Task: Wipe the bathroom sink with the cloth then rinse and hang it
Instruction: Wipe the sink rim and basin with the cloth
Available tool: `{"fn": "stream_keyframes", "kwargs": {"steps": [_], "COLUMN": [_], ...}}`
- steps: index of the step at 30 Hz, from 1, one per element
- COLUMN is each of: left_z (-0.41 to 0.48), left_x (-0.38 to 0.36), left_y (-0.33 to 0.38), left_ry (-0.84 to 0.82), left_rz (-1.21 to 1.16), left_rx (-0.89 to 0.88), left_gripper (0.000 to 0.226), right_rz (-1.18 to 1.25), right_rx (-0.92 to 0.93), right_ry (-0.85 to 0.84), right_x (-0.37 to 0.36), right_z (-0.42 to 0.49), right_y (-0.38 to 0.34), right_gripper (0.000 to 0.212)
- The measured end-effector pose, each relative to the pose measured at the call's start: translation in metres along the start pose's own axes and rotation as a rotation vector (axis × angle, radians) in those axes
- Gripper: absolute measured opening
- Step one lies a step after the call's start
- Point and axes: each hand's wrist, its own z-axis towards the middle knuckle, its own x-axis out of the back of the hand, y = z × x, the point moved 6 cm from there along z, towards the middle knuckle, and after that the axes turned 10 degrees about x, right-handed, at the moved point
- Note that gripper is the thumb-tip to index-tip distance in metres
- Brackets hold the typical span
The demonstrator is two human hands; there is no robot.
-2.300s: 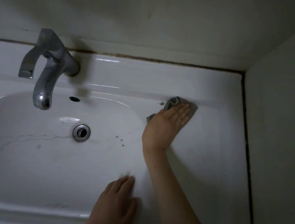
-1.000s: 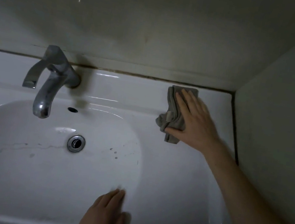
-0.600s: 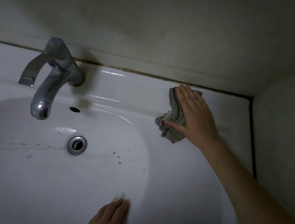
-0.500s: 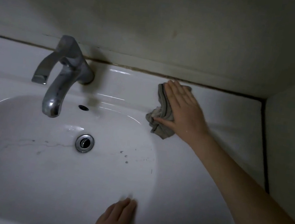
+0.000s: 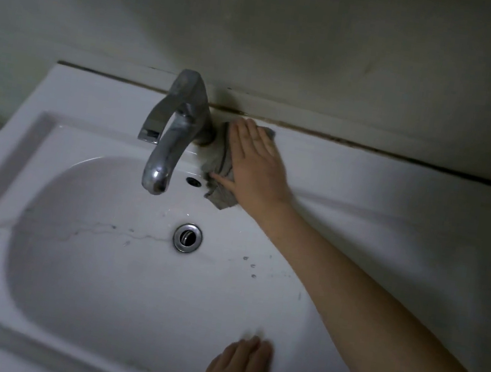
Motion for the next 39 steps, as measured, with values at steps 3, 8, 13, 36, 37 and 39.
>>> {"fn": "stream_keyframes", "kwargs": {"steps": [3,8,13,36,37,39], "left_z": [0.000,-0.006,-0.011,-0.025,-0.025,-0.024], "left_x": [0.005,0.008,0.013,0.030,0.030,0.030], "left_y": [0.003,0.005,0.004,0.018,0.018,0.018], "left_ry": [-0.012,-0.077,-0.130,-0.194,-0.198,-0.202], "left_rz": [-0.019,0.021,0.065,-0.020,-0.020,-0.014], "left_rx": [0.005,-0.028,0.009,0.128,0.123,0.130], "left_gripper": [0.064,0.059,0.057,0.061,0.060,0.055], "right_rz": [0.006,-0.050,0.017,0.049,0.070,0.104], "right_rx": [-0.053,0.035,-0.087,-0.842,-0.857,-0.879], "right_ry": [-0.045,-0.082,-0.053,0.103,0.109,0.114], "right_x": [-0.007,0.004,0.041,0.130,0.132,0.137], "right_z": [0.013,-0.018,-0.114,-0.397,-0.408,-0.428], "right_y": [-0.013,0.001,0.067,0.030,0.014,-0.009], "right_gripper": [0.082,0.058,0.057,0.054,0.055,0.056]}}
